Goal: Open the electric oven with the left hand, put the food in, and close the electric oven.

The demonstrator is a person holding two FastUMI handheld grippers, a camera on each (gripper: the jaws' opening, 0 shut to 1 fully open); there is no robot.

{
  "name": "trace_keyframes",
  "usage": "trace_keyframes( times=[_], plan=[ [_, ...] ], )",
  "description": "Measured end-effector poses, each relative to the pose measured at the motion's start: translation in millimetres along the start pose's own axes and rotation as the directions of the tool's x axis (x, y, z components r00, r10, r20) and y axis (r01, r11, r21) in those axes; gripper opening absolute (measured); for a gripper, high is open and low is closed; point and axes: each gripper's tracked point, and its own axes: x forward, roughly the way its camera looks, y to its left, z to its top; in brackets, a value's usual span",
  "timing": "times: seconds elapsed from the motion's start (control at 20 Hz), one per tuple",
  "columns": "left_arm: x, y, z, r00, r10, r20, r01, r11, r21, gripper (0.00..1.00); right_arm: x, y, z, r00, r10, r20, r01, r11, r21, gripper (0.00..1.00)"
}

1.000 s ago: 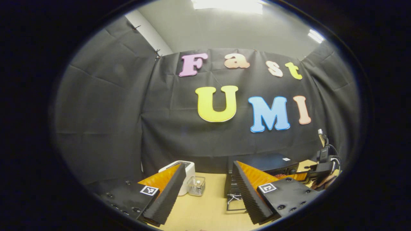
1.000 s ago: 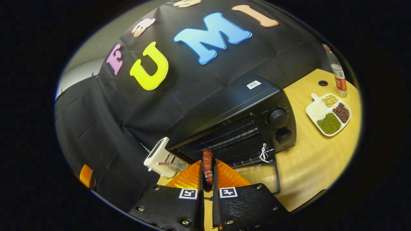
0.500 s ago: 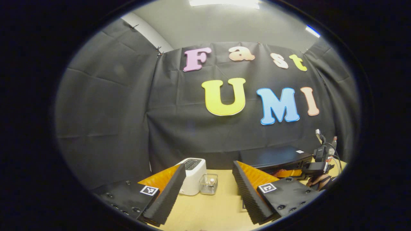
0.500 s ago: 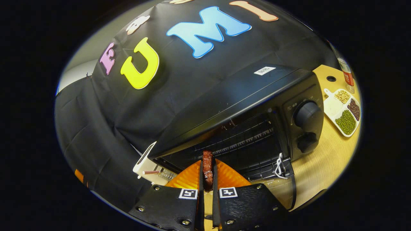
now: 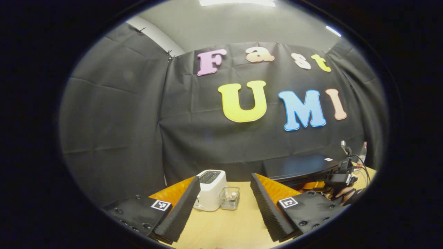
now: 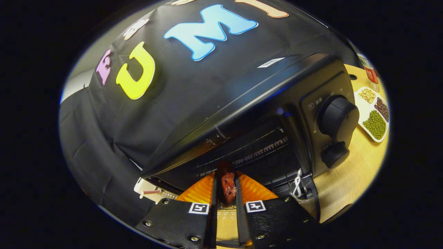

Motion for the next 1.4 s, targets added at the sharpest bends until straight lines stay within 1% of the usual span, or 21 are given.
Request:
trace_keyframes(
  times=[0.05, 0.1, 0.15, 0.25, 0.3, 0.35, 0.4, 0.6, 0.7, 1.0, 1.05, 1.15, 1.2, 1.3, 1.35, 1.4],
  plan=[
    [1, -2, 0, 1.000, -0.002, -0.002, 0.002, 1.000, -0.004, 1.00, 2, -8, 1, 0.999, -0.035, 0.008, 0.035, 0.999, -0.021, 0.27],
    [1, -3, -2, 1.000, -0.003, -0.004, 0.003, 1.000, -0.007, 1.00, 2, -13, 4, 0.999, -0.050, 0.020, 0.051, 0.998, -0.044, 0.36],
    [1, -5, -3, 1.000, -0.005, -0.007, 0.005, 1.000, -0.009, 1.00, -1, -14, 7, 0.998, -0.061, 0.034, 0.063, 0.996, -0.068, 0.40],
    [0, -8, -3, 1.000, -0.009, -0.009, 0.009, 1.000, -0.010, 1.00, -8, -14, 14, 0.996, -0.066, 0.063, 0.073, 0.990, -0.120, 0.58],
    [1, -11, -5, 1.000, -0.014, -0.010, 0.014, 1.000, -0.012, 1.00, -13, -14, 19, 0.995, -0.069, 0.078, 0.080, 0.986, -0.148, 0.77],
    [1, -16, -6, 1.000, -0.019, -0.009, 0.019, 1.000, -0.016, 1.00, -18, -14, 22, 0.993, -0.072, 0.091, 0.088, 0.980, -0.180, 1.00],
    [1, -21, -9, 1.000, -0.025, -0.009, 0.025, 0.999, -0.020, 1.00, -26, -13, 25, 0.992, -0.072, 0.102, 0.092, 0.973, -0.213, 0.98],
    [-1, -51, -14, 0.997, -0.072, -0.017, 0.072, 0.997, -0.039, 1.00, -68, -5, 36, 0.988, -0.053, 0.143, 0.100, 0.932, -0.349, 0.98],
    [-1, -69, -19, 0.994, -0.104, -0.022, 0.103, 0.994, -0.041, 1.00, -91, -2, 44, 0.985, -0.044, 0.170, 0.108, 0.916, -0.387, 0.98],
    [-4, -120, -37, 0.980, -0.191, -0.047, 0.188, 0.980, -0.057, 1.00, -166, 5, 81, 0.959, -0.033, 0.283, 0.161, 0.882, -0.443, 0.98],
    [-5, -128, -41, 0.978, -0.204, -0.051, 0.201, 0.978, -0.055, 0.97, -178, 5, 87, 0.952, -0.030, 0.304, 0.171, 0.877, -0.448, 0.98],
    [-7, -143, -53, 0.970, -0.231, -0.071, 0.228, 0.973, -0.040, 0.97, -202, 10, 93, 0.949, -0.014, 0.314, 0.160, 0.881, -0.445, 0.98],
    [-8, -151, -61, 0.966, -0.243, -0.085, 0.241, 0.970, -0.035, 1.00, -215, 11, 96, 0.947, -0.014, 0.321, 0.161, 0.885, -0.437, 0.98],
    [-13, -164, -79, 0.956, -0.266, -0.123, 0.265, 0.964, -0.030, 1.00, -238, 8, 110, 0.932, -0.021, 0.361, 0.185, 0.885, -0.427, 0.98],
    [-15, -170, -87, 0.951, -0.277, -0.140, 0.276, 0.961, -0.028, 0.97, -248, 4, 116, 0.923, -0.029, 0.383, 0.203, 0.883, -0.424, 0.98],
    [-17, -176, -98, 0.945, -0.285, -0.160, 0.285, 0.958, -0.024, 1.00, -258, 2, 120, 0.916, -0.033, 0.399, 0.215, 0.881, -0.422, 0.98]
  ],
)
